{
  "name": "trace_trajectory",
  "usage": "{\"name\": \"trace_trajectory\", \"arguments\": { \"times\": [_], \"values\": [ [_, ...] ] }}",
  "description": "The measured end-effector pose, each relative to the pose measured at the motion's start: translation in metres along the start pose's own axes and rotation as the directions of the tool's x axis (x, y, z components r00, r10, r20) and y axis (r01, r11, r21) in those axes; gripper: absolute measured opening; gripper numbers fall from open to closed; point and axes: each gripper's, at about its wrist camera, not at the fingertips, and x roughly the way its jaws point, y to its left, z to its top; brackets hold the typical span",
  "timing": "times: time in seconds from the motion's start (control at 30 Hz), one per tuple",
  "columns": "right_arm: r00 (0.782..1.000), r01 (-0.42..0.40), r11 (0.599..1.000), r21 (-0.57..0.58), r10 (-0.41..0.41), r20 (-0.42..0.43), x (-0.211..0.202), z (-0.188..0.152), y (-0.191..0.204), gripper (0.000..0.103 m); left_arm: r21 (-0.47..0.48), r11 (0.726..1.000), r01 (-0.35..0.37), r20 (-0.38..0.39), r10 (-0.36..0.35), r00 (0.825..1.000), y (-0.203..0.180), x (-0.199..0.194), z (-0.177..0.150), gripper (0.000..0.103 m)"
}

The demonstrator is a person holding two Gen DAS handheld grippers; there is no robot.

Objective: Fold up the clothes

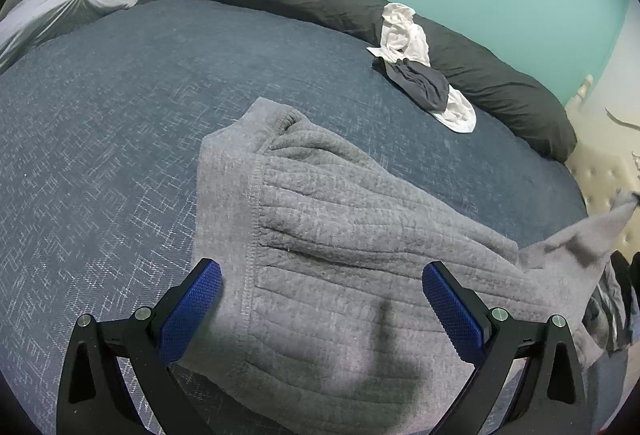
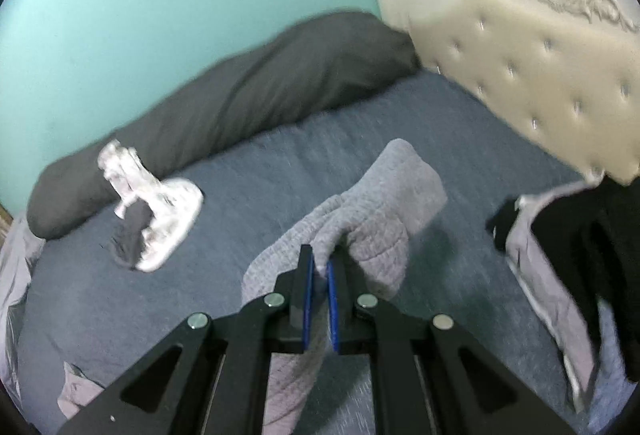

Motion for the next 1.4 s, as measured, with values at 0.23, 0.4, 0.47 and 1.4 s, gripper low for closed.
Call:
{"name": "trace_trajectory", "arguments": {
  "times": [0.23, 0.4, 0.47, 1.4],
  "values": [
    [0.987, 0.073, 0.996, 0.049, -0.065, -0.145, 0.058, -0.063, -0.029, 0.007, -0.010, 1.000, -0.008, 0.005, 0.008, 1.000, 0.005, -0.002, 0.001, 0.103],
    [0.966, 0.136, 0.991, 0.021, -0.128, -0.226, 0.077, -0.081, -0.036, 0.009, -0.016, 1.000, -0.010, 0.001, 0.010, 1.000, 0.006, 0.000, 0.001, 0.103],
    [0.947, 0.209, 0.978, -0.021, -0.208, -0.244, 0.078, -0.084, -0.034, 0.023, -0.015, 1.000, -0.009, 0.001, 0.009, 1.000, 0.005, 0.000, 0.001, 0.103],
    [0.761, -0.598, 0.654, -0.464, 0.283, -0.583, 0.091, -0.231, 0.323, 0.054, -0.044, 0.999, -0.011, 0.021, 0.012, 1.000, 0.022, -0.010, 0.008, 0.103]
  ]
}}
